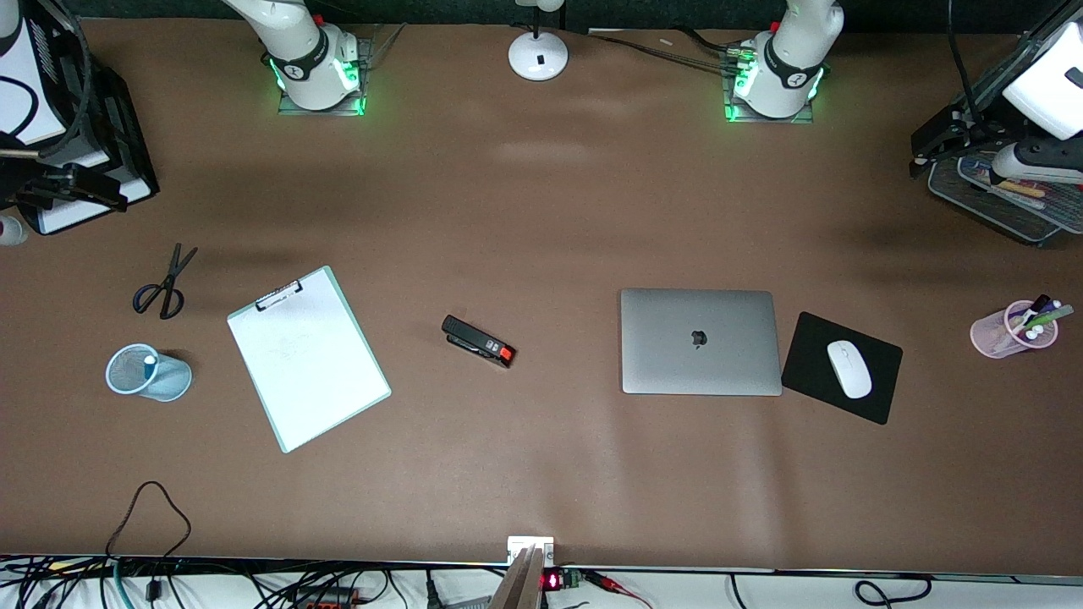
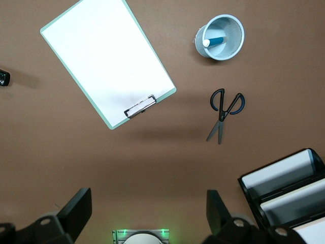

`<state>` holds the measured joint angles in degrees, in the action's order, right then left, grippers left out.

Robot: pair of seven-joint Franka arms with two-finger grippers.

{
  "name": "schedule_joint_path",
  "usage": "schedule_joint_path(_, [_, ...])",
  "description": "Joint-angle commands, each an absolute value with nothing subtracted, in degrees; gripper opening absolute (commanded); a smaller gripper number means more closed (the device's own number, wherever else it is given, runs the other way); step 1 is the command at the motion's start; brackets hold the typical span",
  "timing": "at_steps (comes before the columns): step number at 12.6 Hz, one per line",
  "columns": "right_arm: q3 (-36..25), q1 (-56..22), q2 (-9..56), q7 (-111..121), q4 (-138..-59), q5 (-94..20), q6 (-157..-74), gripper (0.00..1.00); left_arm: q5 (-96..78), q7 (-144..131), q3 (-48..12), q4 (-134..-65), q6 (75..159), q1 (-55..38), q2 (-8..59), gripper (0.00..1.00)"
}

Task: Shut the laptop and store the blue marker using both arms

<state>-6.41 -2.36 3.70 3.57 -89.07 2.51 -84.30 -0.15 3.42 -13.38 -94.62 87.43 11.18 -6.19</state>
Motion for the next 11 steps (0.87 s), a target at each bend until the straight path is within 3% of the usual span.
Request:
schedule_joint_path(1, [-6.1, -2.2, -1.9, 2.7, -95.4, 2.3, -87.8, 1.00, -1.2, 4.1, -13.4, -95.8, 88.2, 11.9, -7.5, 1.00])
schedule_joint_path(3, [-6.1, -2.2, -4.7, 2.7, -98.7, 2.3, -90.4, 1.00, -2.4, 4.1, -13.4, -95.8, 88.7, 11.9, -7.5, 1.00])
schedule_joint_path(11, [-6.0, -2.3, -4.2, 2.8, -96.5, 2.5, -90.2, 1.00, -2.1, 3.4, -13.8, -95.5, 88.6, 11.8, -7.2, 1.00])
